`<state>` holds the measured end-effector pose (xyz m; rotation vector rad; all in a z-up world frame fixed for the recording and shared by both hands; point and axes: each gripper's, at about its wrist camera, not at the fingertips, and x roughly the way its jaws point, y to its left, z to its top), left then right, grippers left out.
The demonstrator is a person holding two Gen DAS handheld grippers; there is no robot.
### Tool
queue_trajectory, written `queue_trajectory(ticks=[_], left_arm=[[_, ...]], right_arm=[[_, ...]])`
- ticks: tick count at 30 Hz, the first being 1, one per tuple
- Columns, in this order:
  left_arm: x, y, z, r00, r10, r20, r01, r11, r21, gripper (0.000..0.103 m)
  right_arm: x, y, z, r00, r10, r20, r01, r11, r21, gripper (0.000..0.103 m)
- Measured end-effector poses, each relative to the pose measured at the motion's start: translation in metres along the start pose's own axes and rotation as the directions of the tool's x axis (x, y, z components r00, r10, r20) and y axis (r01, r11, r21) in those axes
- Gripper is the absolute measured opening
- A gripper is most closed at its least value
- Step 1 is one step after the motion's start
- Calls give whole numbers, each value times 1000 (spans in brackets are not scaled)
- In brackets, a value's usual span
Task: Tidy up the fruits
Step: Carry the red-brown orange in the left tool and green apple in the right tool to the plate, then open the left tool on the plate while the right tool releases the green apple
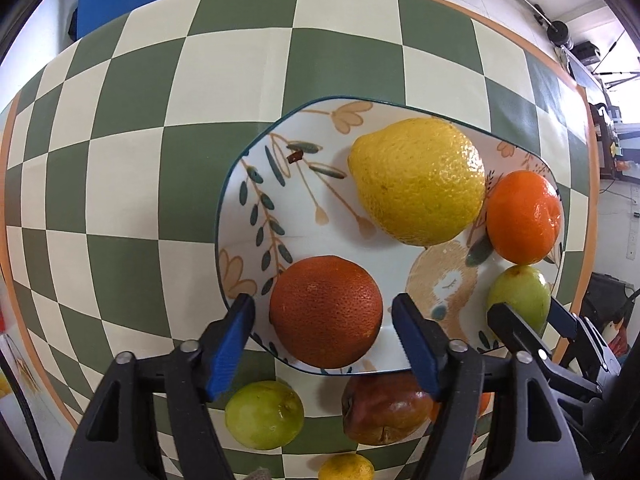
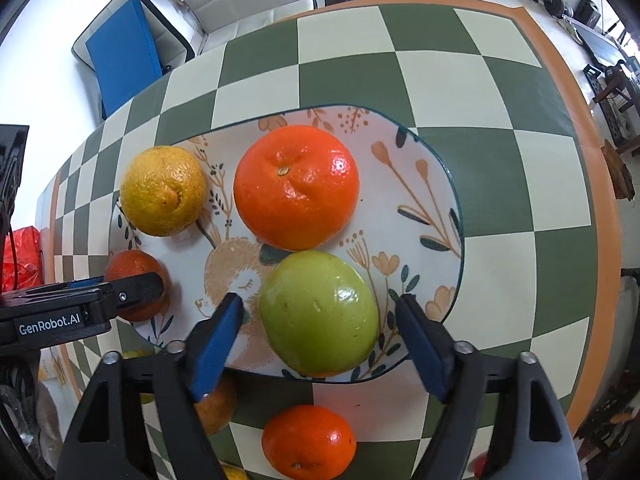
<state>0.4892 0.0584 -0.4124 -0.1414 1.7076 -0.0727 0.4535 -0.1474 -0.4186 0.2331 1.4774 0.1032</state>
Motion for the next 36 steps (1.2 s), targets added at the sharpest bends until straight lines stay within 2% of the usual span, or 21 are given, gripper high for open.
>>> queue_trajectory(ticks=[2, 3, 4, 9, 15, 21, 29, 36], left_arm=[[-2, -5, -6, 1000, 2, 8, -1, 1000, -5, 74], [-4, -5, -8, 1000, 15, 14, -15, 1000, -5, 83], [-6, -5, -10, 999, 25, 20, -25, 1000, -3, 86], [-25, -8, -26, 993, 75, 92, -74, 997, -8, 87], [-58, -16, -58, 967, 141, 213, -142, 990, -13, 87], [-86, -20, -98, 951, 135, 279, -141, 990, -1, 87], [-129, -25, -142, 906, 121, 407, -140, 990, 17, 87], [-162, -34, -183, 875, 97, 474, -133, 990, 43, 87]], right_arm=[[-4, -1, -1, 1000, -10, -2, 10, 1000, 4, 87], [-7, -2, -3, 1000, -19, 0, 19, 1000, 5, 92], [-9, -3, -4, 1000, -26, 2, 26, 1000, 8, 93], [-26, -4, -14, 995, -95, 20, 95, 995, -7, 96], [-53, 2, -30, 986, -154, 65, 156, 987, -35, 96], [-86, 7, -50, 980, -161, 119, 168, 985, -48, 96], [-145, 19, -83, 962, -163, 220, 182, 981, -70, 96], [-195, 32, -117, 947, -132, 292, 162, 983, -83, 96]])
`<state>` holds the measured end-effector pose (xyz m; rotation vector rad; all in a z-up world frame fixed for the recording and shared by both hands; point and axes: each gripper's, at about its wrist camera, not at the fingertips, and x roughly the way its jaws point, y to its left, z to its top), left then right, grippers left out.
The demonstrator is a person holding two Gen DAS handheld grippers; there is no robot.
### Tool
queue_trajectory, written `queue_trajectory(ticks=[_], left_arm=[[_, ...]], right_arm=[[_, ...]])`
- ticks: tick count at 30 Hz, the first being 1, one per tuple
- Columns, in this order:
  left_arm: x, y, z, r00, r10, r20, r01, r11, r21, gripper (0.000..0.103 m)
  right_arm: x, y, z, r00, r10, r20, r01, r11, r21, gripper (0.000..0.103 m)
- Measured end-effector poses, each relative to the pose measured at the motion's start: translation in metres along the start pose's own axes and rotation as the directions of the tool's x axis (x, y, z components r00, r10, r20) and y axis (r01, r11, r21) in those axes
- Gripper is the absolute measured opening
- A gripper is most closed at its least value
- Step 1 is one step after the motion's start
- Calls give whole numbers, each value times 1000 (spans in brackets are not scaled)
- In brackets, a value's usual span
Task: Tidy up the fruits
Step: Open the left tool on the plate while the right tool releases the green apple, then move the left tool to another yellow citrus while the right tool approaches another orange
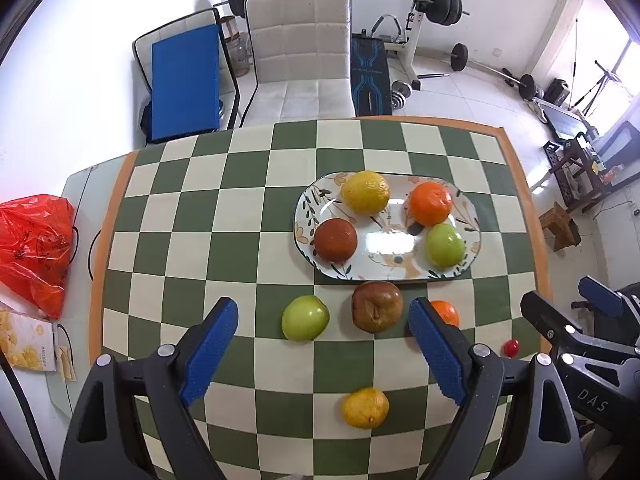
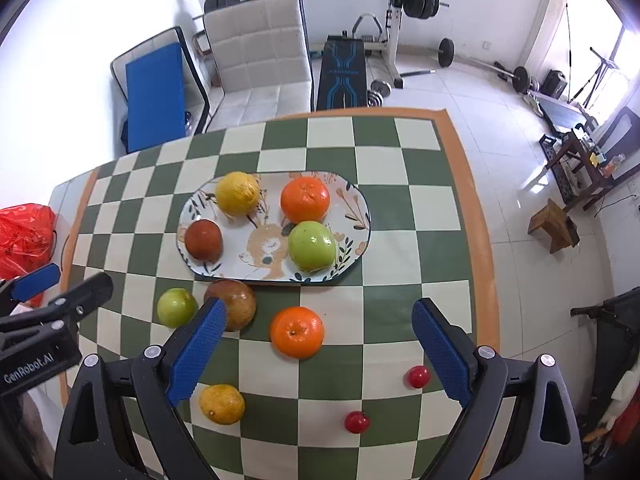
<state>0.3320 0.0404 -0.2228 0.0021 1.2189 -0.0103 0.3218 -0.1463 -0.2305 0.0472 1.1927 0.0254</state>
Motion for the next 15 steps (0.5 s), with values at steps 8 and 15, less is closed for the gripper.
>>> queue_trajectory(ticks=[8, 15], left_arm=[[-38, -5, -19, 998, -21, 58, 20, 1000, 3, 87], [-52, -7, -30, 997, -13, 76, 14, 1000, -5, 87]], right_arm=[[-49, 2, -19, 998, 11, 59, -12, 1000, 15, 96], [-69, -1, -32, 996, 25, 80, -28, 999, 38, 96]])
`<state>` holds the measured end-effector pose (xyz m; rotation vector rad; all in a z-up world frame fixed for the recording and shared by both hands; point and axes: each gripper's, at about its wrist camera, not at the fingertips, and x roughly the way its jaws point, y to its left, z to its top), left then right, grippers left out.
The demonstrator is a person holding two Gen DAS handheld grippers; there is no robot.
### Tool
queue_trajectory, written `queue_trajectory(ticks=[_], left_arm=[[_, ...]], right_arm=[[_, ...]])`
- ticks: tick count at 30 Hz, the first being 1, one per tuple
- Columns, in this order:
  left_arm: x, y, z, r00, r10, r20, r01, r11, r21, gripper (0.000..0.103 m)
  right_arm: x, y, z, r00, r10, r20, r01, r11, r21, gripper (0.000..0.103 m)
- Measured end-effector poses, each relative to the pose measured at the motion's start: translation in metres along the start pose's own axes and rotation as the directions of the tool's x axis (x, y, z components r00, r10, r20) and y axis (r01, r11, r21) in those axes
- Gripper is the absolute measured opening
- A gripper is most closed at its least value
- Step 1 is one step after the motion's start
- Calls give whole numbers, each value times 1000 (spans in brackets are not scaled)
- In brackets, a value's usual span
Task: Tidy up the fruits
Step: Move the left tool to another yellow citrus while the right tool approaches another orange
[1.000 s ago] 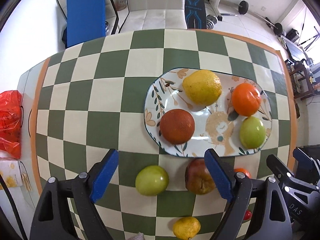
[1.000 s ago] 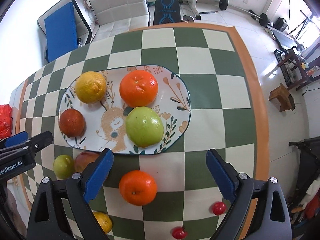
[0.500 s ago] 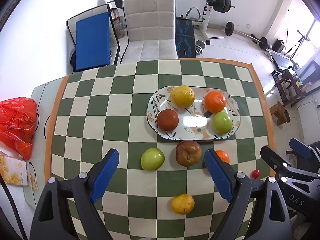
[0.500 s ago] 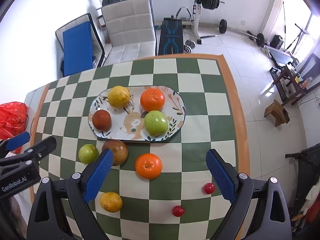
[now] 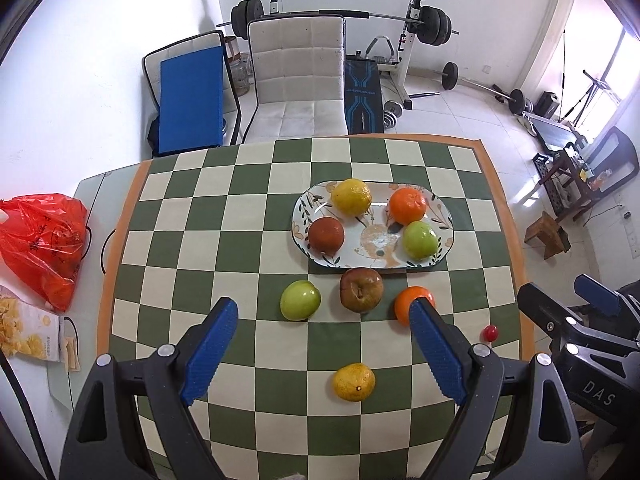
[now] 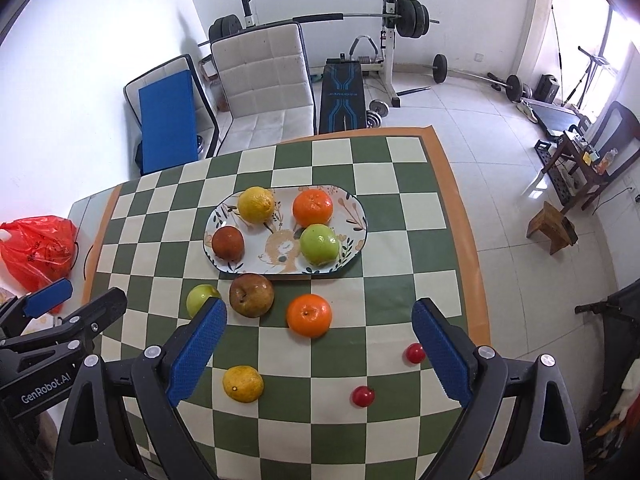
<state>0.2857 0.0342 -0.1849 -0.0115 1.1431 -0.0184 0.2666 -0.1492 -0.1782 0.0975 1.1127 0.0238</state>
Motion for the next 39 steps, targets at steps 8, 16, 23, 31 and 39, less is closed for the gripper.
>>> queue_trajectory(ticks=[8, 16, 23, 31, 39], left_arm=[[9, 1, -1, 999, -9, -36, 8, 1000, -25, 101], [76, 8, -15, 980, 86, -180, -95, 995, -43, 102], [140, 19, -46, 925, 110, -364, -143, 988, -63, 102], [170, 11, -70, 886, 63, -459, -104, 992, -65, 102], [187, -17, -96, 843, -35, -537, 20, 999, -34, 102]], right_arm=[[13, -4, -3, 999, 45, -28, -44, 999, 31, 96], [109, -29, -10, 972, 124, -199, -104, 989, 110, 96], [214, -28, -20, 934, 128, -334, -105, 991, 86, 96], [267, -6, -34, 898, 150, -415, -150, 988, 33, 66], [242, -28, -85, 862, 133, -488, -137, 990, 28, 66]])
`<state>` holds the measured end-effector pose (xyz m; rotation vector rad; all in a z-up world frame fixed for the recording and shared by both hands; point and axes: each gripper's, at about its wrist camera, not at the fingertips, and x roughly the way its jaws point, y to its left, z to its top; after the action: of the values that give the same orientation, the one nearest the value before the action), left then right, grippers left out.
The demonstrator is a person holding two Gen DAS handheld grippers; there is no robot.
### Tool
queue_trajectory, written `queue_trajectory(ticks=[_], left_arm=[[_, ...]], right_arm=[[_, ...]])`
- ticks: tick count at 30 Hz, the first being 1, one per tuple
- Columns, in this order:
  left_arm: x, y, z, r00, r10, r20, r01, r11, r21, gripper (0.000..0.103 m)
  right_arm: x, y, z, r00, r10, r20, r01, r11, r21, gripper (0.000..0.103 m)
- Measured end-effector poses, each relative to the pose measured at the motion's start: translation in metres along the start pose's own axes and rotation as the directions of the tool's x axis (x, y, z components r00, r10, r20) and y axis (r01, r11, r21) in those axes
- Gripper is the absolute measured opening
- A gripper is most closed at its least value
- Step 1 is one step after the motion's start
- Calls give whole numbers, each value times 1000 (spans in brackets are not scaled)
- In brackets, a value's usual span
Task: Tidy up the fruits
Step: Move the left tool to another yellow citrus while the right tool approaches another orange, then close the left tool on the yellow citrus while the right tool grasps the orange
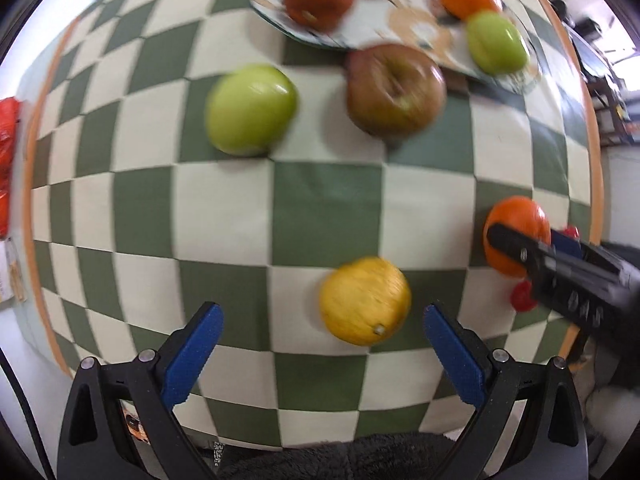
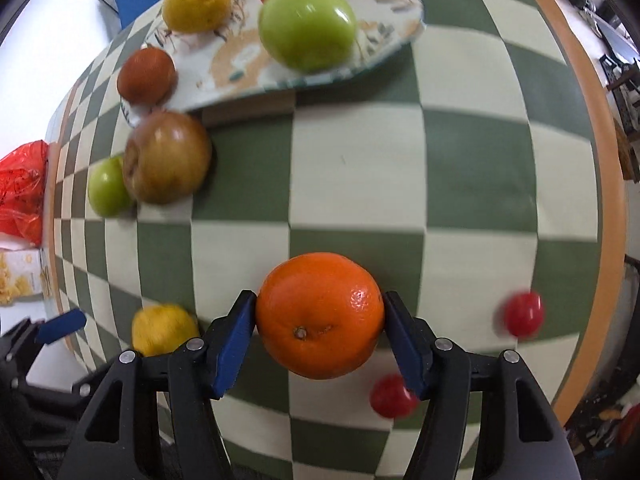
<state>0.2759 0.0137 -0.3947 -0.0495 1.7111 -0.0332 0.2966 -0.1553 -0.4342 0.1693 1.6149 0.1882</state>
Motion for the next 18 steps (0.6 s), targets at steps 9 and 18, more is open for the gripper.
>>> queue_trajectory(ticks=[9, 18], left_arm=[[30, -27, -2, 999, -8, -37, 12, 994, 111, 59], [39, -19, -2, 1000, -14, -17, 16, 996, 91, 57]], right_arm=[[8, -9, -34, 1000, 4, 4, -4, 999, 36, 66], [7, -10, -36, 1000, 2, 4, -2, 999, 44, 67]])
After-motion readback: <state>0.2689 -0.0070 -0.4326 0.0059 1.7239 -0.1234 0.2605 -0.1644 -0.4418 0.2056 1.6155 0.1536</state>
